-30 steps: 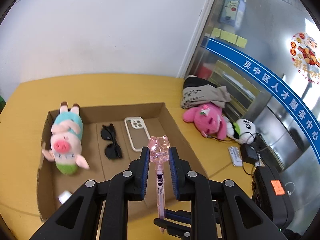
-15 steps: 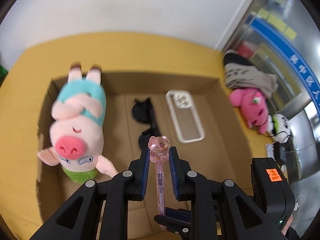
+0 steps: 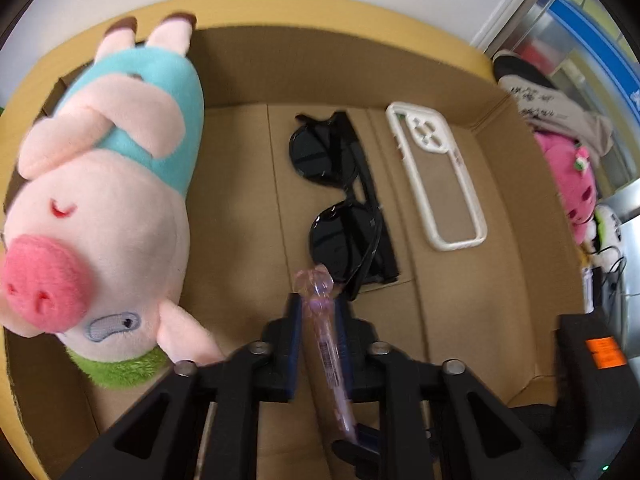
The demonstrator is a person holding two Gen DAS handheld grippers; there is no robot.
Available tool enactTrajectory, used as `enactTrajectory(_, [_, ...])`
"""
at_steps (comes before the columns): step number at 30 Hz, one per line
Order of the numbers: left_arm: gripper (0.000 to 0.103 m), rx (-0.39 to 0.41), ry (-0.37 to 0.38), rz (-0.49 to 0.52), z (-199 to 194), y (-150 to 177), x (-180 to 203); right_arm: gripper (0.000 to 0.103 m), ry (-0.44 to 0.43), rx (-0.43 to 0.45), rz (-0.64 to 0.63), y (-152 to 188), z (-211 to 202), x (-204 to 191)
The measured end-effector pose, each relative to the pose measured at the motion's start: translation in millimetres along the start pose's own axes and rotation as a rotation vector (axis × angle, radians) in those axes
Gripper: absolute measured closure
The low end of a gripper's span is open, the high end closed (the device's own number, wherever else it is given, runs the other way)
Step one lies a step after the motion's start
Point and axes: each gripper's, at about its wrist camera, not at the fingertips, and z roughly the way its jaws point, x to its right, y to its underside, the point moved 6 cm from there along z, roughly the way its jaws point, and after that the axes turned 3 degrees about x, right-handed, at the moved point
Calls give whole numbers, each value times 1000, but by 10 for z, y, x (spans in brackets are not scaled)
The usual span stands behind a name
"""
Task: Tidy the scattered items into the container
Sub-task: 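Carry the pink wand pen with the left gripper into the box, then open the left gripper to release the pen into the box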
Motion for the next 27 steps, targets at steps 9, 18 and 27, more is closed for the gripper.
enactTrajectory(9, [66,71,-3,-1,-207,87,-34,49,0,108,14,70,-257,-3])
enactTrajectory(18, [10,503,-102,93,-1585,725,39,25,185,459,-161,573,-1127,-146])
enactTrajectory(27, [0,719,-255,1,-2131,1523,14,25,421,711,-223,990,-1684,-120])
